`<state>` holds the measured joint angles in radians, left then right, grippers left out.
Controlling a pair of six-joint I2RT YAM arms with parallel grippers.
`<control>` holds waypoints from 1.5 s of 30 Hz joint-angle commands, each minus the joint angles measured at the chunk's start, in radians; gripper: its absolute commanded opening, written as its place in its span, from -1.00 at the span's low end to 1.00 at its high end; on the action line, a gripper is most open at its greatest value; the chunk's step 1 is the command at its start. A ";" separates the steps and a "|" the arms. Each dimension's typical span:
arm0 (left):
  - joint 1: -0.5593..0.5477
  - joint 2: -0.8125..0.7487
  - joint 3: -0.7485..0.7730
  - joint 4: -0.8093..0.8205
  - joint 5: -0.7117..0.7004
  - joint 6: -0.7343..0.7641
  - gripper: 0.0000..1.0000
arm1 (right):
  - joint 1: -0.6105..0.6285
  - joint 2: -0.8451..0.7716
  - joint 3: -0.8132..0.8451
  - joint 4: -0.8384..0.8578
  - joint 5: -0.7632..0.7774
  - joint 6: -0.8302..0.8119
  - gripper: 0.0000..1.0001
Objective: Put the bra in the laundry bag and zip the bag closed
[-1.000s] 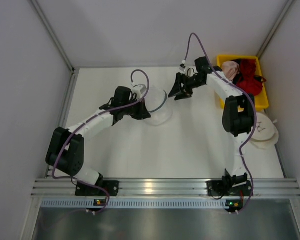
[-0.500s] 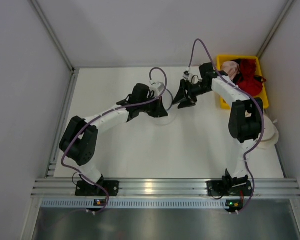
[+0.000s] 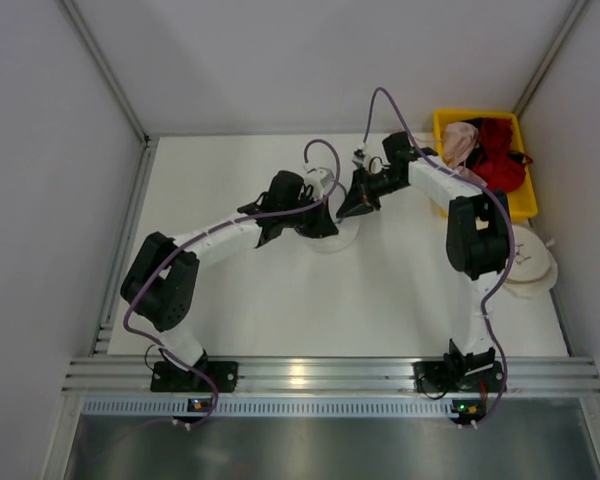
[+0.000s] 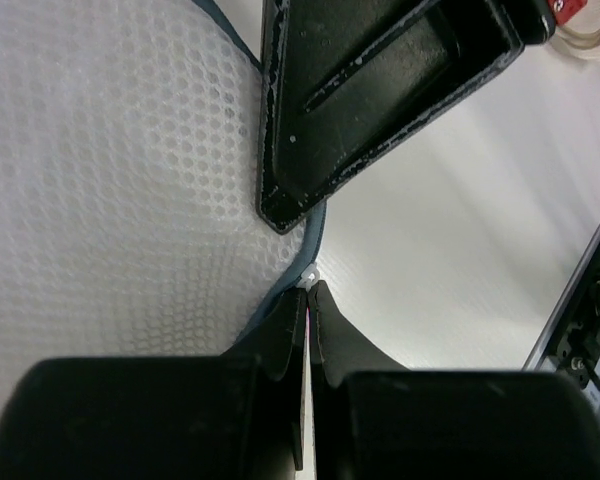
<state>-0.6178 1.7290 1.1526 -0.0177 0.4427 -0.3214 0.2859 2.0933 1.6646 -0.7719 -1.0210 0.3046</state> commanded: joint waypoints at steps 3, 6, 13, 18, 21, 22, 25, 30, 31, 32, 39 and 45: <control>0.010 -0.117 -0.080 -0.017 -0.024 0.065 -1.00 | 0.003 -0.004 0.069 0.002 -0.004 -0.045 -1.00; 0.047 -0.164 -0.132 -0.054 -0.022 0.073 -1.00 | -0.007 0.001 0.084 -0.018 -0.001 -0.071 -1.00; 0.154 -0.270 -0.229 -0.148 -0.021 0.136 -1.00 | -0.019 0.039 0.165 -0.067 0.022 -0.153 -1.00; 0.173 -0.327 -0.249 -0.154 -0.006 0.186 -1.00 | -0.017 0.077 0.242 -0.069 0.045 -0.171 -1.00; 0.170 -0.307 -0.226 -0.136 0.034 0.163 -1.00 | -0.008 0.099 0.289 -0.064 0.056 -0.167 -0.65; 0.165 -0.287 -0.219 -0.117 0.036 0.157 -1.00 | -0.007 0.106 0.300 -0.067 0.061 -0.168 -0.45; 0.142 -0.257 -0.182 -0.055 0.036 0.122 -1.00 | -0.004 0.103 0.336 -0.084 0.082 -0.162 0.16; 0.107 -0.189 -0.114 0.002 0.034 0.058 -1.00 | -0.043 0.034 0.325 -0.174 0.111 -0.202 0.58; 0.096 -0.166 -0.096 0.008 0.034 0.050 -1.00 | -0.051 0.007 0.314 -0.205 0.110 -0.212 0.59; 0.090 -0.155 -0.091 0.009 0.034 0.041 -1.00 | -0.057 -0.012 0.296 -0.208 0.110 -0.219 0.61; 0.030 -0.056 -0.025 0.104 0.014 0.004 -1.00 | -0.054 -0.144 0.018 -0.087 0.076 -0.104 0.64; 0.000 0.004 0.016 0.137 0.013 -0.010 -1.00 | -0.033 -0.112 -0.003 -0.017 0.036 -0.024 0.50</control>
<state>-0.6113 1.7252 1.1183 0.0326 0.4553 -0.3119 0.2337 1.9907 1.6566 -0.8707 -0.9413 0.2211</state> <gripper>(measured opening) 0.019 0.764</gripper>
